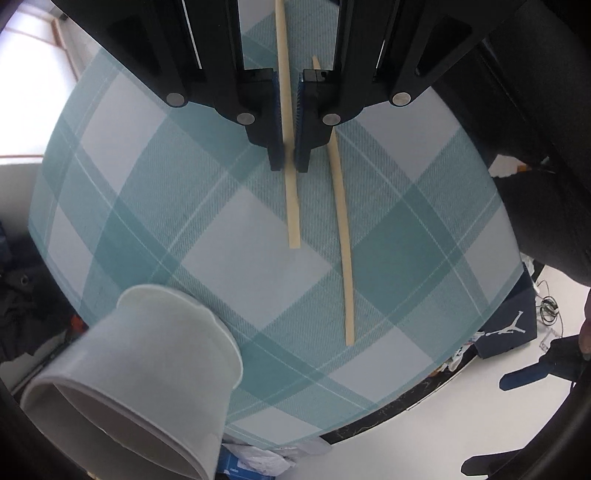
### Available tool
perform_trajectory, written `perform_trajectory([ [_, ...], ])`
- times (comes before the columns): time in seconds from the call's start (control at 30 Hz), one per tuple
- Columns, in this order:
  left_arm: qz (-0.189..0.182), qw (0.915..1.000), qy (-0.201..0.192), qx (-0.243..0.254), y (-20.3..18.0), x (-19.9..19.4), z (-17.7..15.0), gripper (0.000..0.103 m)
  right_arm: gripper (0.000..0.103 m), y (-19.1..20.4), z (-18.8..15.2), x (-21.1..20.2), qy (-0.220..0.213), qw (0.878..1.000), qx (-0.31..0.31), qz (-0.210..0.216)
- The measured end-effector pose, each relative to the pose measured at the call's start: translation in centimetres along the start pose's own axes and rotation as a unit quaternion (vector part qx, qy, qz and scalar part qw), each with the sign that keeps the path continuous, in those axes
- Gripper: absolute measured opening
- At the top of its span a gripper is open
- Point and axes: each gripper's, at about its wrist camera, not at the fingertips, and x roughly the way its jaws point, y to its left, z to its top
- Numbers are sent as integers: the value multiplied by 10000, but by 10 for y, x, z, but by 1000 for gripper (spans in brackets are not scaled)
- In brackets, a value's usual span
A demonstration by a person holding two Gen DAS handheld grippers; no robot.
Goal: Organize utensils
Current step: 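Lower the right gripper onto one chopstick and close it, then lift the chopstick with the right gripper while the left gripper grasps the last chopstick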
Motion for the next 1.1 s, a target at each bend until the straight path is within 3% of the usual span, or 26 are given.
perform_trajectory([
  [0.13, 202, 9997, 7, 144, 3, 2, -1, 102, 22, -1, 13, 5, -61, 10000, 26, -30],
  [0.3, 450, 9989, 19, 135, 11, 6, -4, 102, 23, 5, 34, 8, -282, 9996, -56, -16],
  [0.37, 607, 9980, -35, 183, 9, 8, -7, 102, 18, 10, 42, 10, -323, 9995, -59, 36],
  [0.43, 732, 9965, -120, 384, 4, 10, -12, 102, 6, 14, 47, 11, -295, 9995, -9, 116],
  [0.53, 756, 9944, 22, 738, -7, 16, -20, 102, 5, 16, 42, 10, -421, 9989, -21, 200],
  [0.63, 957, 9888, 161, 1131, -21, 23, -34, 102, 5, -2, 32, 0, -738, 9950, 475, 475],
  [0.8, 1005, 9787, 327, 1762, -47, 34, -54, 102, 5, -58, 2, -22, -1546, 9631, 1868, 1172],
  [0.97, 1148, 9754, 755, 1721, -56, 58, -61, 102, 6, -117, -29, -21, -1970, 8982, 3373, 2017],
  [1.1, 1419, 9718, 829, 1693, -58, 71, -64, 99, 6, -139, -46, -22, -2188, 8704, 3739, 2338],
])
